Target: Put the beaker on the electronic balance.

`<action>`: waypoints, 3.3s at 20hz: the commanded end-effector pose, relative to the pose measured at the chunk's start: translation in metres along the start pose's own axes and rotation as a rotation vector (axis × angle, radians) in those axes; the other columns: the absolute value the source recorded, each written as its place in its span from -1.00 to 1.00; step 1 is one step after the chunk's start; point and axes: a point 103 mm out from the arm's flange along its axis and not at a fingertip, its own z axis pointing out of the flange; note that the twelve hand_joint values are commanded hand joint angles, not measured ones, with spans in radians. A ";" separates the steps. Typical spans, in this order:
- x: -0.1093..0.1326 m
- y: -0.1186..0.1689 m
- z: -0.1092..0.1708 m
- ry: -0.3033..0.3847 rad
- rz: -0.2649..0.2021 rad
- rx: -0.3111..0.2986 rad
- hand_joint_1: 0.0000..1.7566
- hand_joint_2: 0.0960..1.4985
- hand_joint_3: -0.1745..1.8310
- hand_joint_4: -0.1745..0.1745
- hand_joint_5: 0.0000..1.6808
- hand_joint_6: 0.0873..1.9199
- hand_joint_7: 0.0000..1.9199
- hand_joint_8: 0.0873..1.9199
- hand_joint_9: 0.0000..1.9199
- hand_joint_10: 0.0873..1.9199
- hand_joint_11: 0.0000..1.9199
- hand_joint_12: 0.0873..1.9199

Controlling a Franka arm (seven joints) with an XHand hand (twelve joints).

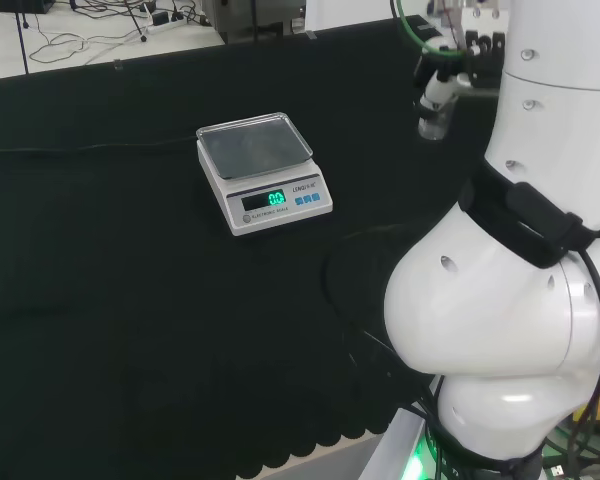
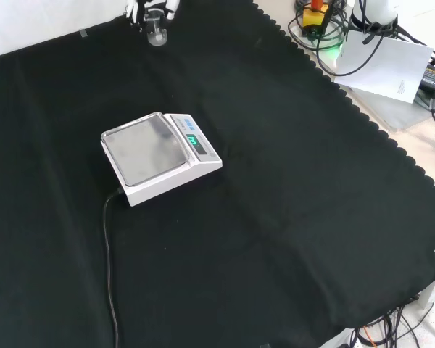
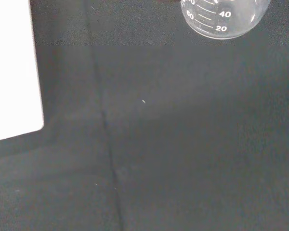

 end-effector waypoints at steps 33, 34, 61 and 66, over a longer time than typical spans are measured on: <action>0.260 0.079 -0.001 -0.222 -0.468 0.080 0.68 0.64 -0.83 -1.00 -0.16 0.42 -0.47 0.44 -0.18 0.44 -0.45 0.78; 0.265 0.082 0.003 -0.225 -0.477 0.090 0.68 0.64 -0.83 -1.00 -0.16 0.42 -0.47 0.43 -0.18 0.44 -0.45 0.78; 0.280 0.121 0.039 -0.180 -0.456 0.168 0.68 0.61 -0.83 -1.00 -0.17 0.42 -0.43 0.40 -0.10 0.35 -0.42 0.75; 0.261 0.117 0.037 -0.147 -0.463 0.177 0.67 0.56 -0.83 -1.00 -0.13 0.37 -0.35 0.16 -0.18 0.27 -0.25 0.44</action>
